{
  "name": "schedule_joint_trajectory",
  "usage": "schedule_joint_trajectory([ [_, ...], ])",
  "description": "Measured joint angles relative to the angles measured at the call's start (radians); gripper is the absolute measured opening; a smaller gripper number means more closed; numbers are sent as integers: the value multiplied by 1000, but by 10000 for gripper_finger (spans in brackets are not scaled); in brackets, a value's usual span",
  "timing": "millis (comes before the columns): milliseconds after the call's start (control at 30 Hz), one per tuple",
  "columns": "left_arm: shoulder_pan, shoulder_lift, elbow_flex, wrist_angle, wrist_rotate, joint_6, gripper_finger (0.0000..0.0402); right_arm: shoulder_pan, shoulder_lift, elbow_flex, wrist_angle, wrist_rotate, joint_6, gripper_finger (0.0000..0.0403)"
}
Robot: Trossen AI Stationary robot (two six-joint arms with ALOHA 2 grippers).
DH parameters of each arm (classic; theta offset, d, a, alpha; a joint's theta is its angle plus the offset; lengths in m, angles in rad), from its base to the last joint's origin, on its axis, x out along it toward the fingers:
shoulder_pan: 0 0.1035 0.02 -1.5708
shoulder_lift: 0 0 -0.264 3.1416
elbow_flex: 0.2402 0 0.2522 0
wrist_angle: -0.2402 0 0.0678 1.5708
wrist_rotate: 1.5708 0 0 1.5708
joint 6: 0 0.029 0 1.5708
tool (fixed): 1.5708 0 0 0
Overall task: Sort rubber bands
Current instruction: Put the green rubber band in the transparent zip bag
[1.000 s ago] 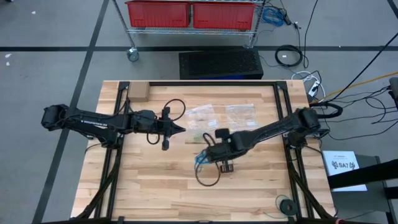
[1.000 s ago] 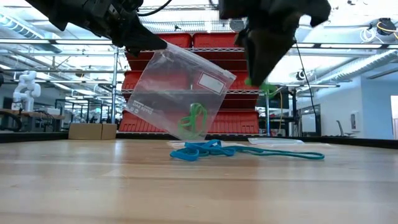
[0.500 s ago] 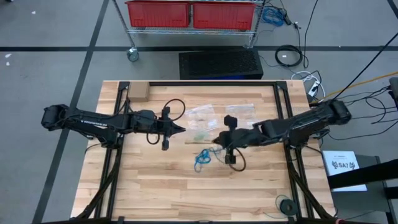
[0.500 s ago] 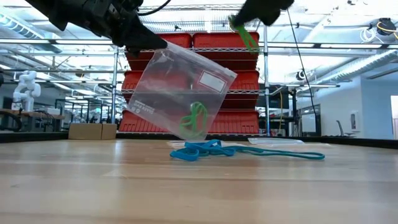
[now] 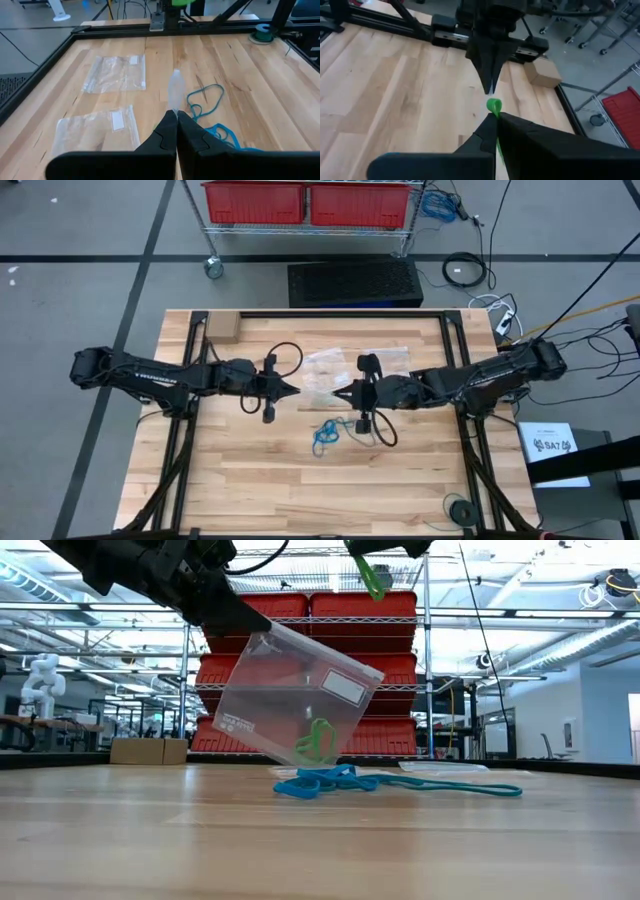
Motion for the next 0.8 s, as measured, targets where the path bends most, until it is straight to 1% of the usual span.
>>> schedule_joint_trajectory([
  [333, 0, 0, 0, 18, 0, 34, 0, -58, 0, 0, -22, -9, -11, 0],
  [467, 0, 0, 0, 24, 0, 34, 0, -73, 0, 0, -22, -56, -12, 0],
  [633, 0, 0, 1, 22, 0, 36, 0, -73, 0, 0, -26, -60, -18, 0],
  [800, 0, 0, 2, 23, 8, 35, 0, -73, 0, 0, 6, -58, -27, 0],
])
